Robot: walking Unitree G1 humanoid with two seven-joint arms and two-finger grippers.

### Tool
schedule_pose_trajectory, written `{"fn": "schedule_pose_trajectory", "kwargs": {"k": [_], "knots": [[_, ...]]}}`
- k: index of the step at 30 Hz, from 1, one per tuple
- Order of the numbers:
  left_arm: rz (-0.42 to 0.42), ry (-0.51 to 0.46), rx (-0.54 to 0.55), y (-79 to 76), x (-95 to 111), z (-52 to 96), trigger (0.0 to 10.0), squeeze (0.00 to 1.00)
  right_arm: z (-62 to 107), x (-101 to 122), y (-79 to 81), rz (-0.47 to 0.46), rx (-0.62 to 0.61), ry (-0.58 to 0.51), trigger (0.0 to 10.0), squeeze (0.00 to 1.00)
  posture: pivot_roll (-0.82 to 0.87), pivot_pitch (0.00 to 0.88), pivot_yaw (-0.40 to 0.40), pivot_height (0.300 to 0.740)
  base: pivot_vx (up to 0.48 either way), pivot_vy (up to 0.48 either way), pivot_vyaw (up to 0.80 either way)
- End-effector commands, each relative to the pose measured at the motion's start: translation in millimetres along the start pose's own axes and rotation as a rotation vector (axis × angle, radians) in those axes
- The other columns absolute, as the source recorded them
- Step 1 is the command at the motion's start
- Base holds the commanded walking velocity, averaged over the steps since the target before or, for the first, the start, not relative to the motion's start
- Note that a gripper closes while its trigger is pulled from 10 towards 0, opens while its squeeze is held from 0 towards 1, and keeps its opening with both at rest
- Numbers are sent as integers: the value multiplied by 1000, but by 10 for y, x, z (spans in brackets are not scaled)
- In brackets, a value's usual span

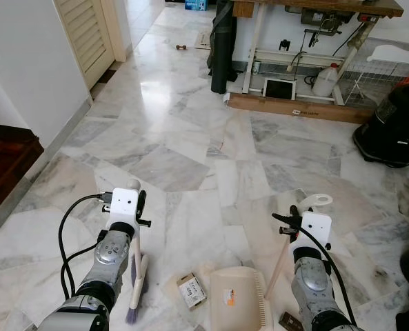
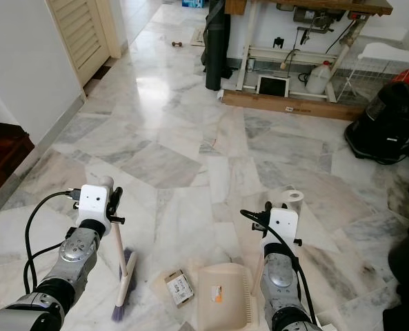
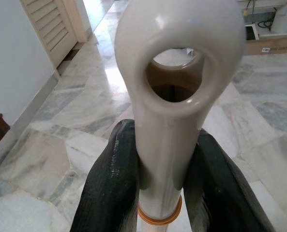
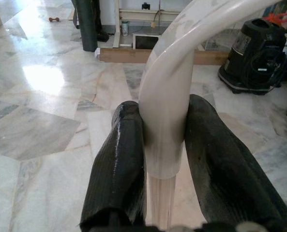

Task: Sweep floor

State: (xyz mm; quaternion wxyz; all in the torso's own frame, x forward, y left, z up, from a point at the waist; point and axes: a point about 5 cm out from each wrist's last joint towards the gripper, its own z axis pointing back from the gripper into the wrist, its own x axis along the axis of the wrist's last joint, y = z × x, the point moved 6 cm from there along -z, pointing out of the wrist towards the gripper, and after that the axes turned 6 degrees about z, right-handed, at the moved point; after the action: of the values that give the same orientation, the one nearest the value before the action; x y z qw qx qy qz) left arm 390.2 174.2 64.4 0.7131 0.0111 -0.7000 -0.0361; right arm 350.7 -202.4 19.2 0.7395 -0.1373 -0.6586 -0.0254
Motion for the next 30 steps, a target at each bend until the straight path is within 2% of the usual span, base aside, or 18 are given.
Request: {"fn": "schedule_pose_trajectory", "kwargs": {"k": [1, 14, 15, 16, 30], "knots": [[-6, 50, -5, -12, -110, 28, 10000, 0, -22, 10, -30, 3, -9, 4, 10000, 0, 128, 95, -30, 740, 0, 0, 0], [-6, 50, -5, -12, -110, 28, 10000, 0, -22, 10, -30, 3, -9, 4, 10000, 0, 128, 95, -30, 740, 0, 0, 0], [-6, 50, -6, -12, -111, 28, 10000, 0, -26, 10, -31, 8, -11, 5, 10000, 0, 0, 0, 0, 740, 0, 0, 0], [-9, 48, -7, -11, -102, 22, 10000, 0, -25, 15, -30, 8, -11, 2, 10000, 0, 129, 92, -28, 740, 0, 0, 0], [-13, 44, -8, -12, -86, 12, 10000, 0, -26, 30, -33, 6, -11, -7, 10000, 0, 129, 94, -30, 740, 0, 0, 0]]}}
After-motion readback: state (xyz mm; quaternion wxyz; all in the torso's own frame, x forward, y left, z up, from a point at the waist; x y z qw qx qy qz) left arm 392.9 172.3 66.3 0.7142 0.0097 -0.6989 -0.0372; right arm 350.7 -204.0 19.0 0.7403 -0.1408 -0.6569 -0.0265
